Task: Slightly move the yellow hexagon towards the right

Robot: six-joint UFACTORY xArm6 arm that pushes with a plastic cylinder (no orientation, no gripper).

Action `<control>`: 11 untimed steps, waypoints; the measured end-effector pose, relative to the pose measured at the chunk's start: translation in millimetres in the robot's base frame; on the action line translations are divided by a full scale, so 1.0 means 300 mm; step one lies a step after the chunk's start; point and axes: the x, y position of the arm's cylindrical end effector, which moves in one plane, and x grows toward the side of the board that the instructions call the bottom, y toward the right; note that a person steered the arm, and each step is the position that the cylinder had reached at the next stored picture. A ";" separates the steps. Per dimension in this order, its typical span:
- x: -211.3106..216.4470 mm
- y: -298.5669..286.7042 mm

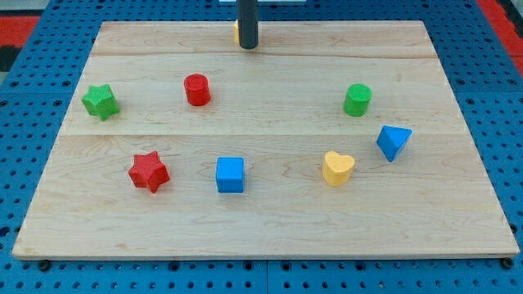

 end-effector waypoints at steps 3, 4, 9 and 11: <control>0.048 -0.246; -0.053 -0.311; -0.076 0.286; -0.182 0.292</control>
